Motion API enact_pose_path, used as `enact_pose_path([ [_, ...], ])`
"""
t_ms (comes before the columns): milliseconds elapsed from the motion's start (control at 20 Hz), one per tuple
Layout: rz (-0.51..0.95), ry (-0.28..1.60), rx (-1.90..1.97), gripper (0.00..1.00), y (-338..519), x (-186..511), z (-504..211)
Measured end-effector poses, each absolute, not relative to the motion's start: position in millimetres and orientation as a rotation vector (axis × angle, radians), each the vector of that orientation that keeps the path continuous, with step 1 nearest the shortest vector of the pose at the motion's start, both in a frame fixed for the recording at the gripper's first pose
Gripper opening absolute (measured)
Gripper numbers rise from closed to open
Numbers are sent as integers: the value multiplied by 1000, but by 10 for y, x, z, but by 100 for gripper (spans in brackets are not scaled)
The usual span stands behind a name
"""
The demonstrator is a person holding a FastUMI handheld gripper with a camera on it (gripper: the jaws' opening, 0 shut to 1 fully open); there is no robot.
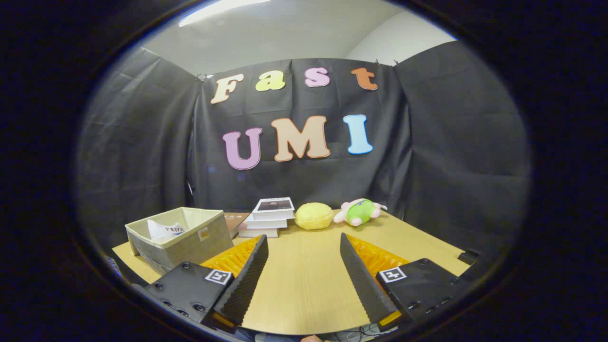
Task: Open the storage box then place both shoes into the box .Put the left shoe in first, then the right shoe, with the right side of both shoes facing outward in a uniform manner.
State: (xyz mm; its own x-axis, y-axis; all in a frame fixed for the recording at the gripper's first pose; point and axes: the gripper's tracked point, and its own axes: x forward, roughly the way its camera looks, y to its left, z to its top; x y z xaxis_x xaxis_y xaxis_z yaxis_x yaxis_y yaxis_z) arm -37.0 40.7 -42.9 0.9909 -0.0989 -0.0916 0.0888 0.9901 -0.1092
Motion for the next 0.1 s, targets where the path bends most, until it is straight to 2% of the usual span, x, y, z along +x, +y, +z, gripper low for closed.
enact_pose_path([
  [100,-97,80,-118,97,406,-508,-398],
])
